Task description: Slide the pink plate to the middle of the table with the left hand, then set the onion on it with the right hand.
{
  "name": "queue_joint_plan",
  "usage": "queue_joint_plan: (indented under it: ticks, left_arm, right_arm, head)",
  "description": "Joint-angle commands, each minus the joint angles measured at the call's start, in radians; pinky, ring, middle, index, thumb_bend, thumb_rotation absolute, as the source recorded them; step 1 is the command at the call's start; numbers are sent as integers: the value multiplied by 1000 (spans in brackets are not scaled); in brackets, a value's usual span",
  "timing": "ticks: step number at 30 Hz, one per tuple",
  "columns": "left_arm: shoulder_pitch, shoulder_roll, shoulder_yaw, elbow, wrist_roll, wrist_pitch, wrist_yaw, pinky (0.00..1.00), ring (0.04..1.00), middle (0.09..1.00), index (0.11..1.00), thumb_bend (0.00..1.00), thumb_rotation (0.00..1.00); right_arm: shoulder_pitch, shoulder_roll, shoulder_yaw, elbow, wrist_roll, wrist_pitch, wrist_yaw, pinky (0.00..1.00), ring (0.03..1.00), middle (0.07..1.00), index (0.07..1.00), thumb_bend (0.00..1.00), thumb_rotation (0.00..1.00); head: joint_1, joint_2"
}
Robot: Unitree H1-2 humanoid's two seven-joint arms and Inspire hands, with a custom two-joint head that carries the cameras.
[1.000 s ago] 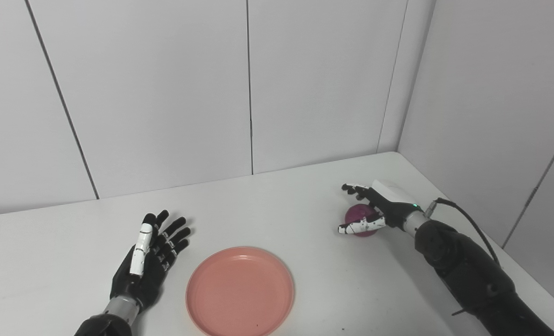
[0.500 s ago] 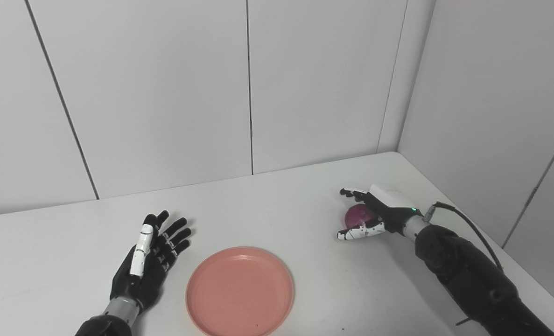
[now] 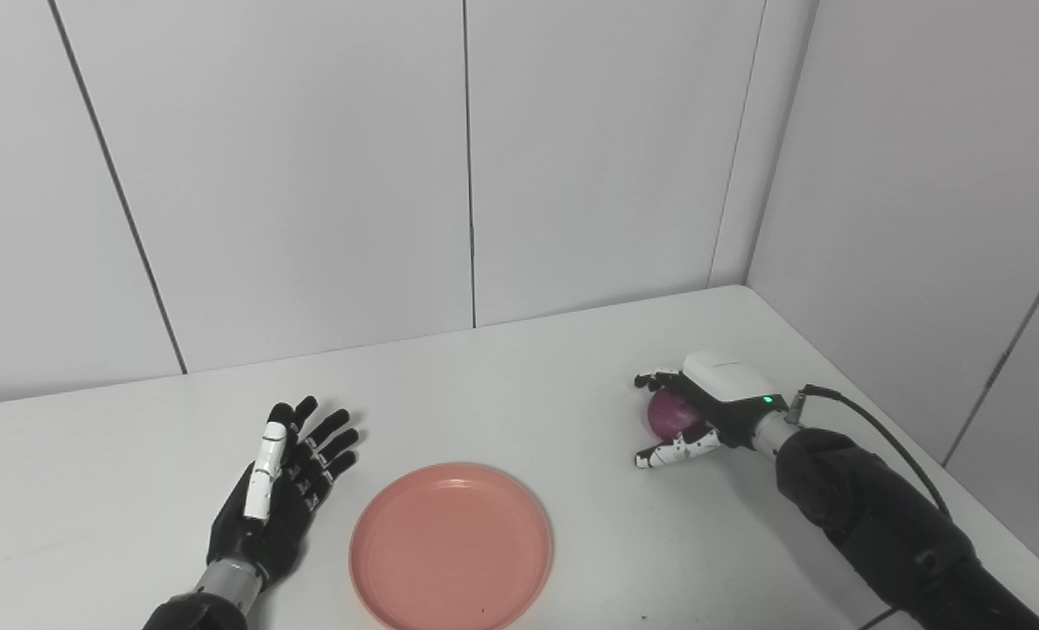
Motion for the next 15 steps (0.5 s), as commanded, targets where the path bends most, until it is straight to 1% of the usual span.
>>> queue_joint_plan:
  ticks: [1, 2, 3, 4, 5, 6, 7, 8, 11, 15]
  left_arm:
    - [38, 4, -1, 43, 6, 56, 12, 918, 883, 894, 1000, 615, 836]
    - [38, 5, -2, 43, 6, 56, 12, 915, 883, 895, 1000, 614, 837]
    - [39, 5, -1, 42, 5, 56, 12, 915, 882, 895, 1000, 614, 837]
    - [39, 4, -1, 41, 5, 56, 13, 906, 879, 893, 1000, 613, 836]
    - [39, 4, 0, 41, 5, 57, 13, 902, 877, 892, 1000, 613, 835]
    - [39, 4, 1, 41, 4, 58, 14, 902, 878, 892, 1000, 613, 833]
    - [39, 4, 0, 41, 4, 59, 14, 902, 878, 892, 1000, 614, 831]
    - [39, 4, 0, 40, 5, 59, 14, 908, 878, 892, 1000, 612, 833]
    - [38, 4, 2, 41, 2, 61, 14, 915, 880, 894, 1000, 611, 833]
    - [39, 4, 5, 39, -2, 63, 12, 921, 882, 895, 1000, 607, 838]
  right_arm:
    - [0, -14, 9, 14, -14, 8, 7, 536, 676, 719, 743, 932, 574]
    - [0, -14, 10, 12, -20, 15, 6, 527, 663, 708, 730, 895, 568]
    - [0, -12, 13, 15, -29, 23, 1, 523, 659, 704, 725, 883, 566]
    - [-1, -11, 14, 17, -35, 28, -2, 500, 616, 679, 700, 793, 535]
    - [-2, -9, 14, 26, -39, 27, -9, 492, 601, 670, 691, 763, 524]
    - [-3, -8, 14, 32, -42, 26, -14, 475, 572, 644, 673, 704, 494]
    - [-5, -6, 13, 48, -41, 15, -30, 466, 558, 631, 663, 673, 478]
    - [-7, -4, 13, 59, -40, 6, -43, 432, 510, 580, 613, 618, 424]
    - [-13, 1, 12, 100, -22, -16, -71, 369, 437, 505, 566, 549, 337]
    - [-16, 1, 20, 123, -5, -9, -81, 319, 389, 464, 559, 492, 324]
  head:
    - [1, 2]
    - [1, 2]
    - [1, 3]
    - [1, 3]
    - [2, 3]
    - [2, 3]
    - [2, 4]
    - [2, 4]
    - [1, 5]
    - [2, 6]
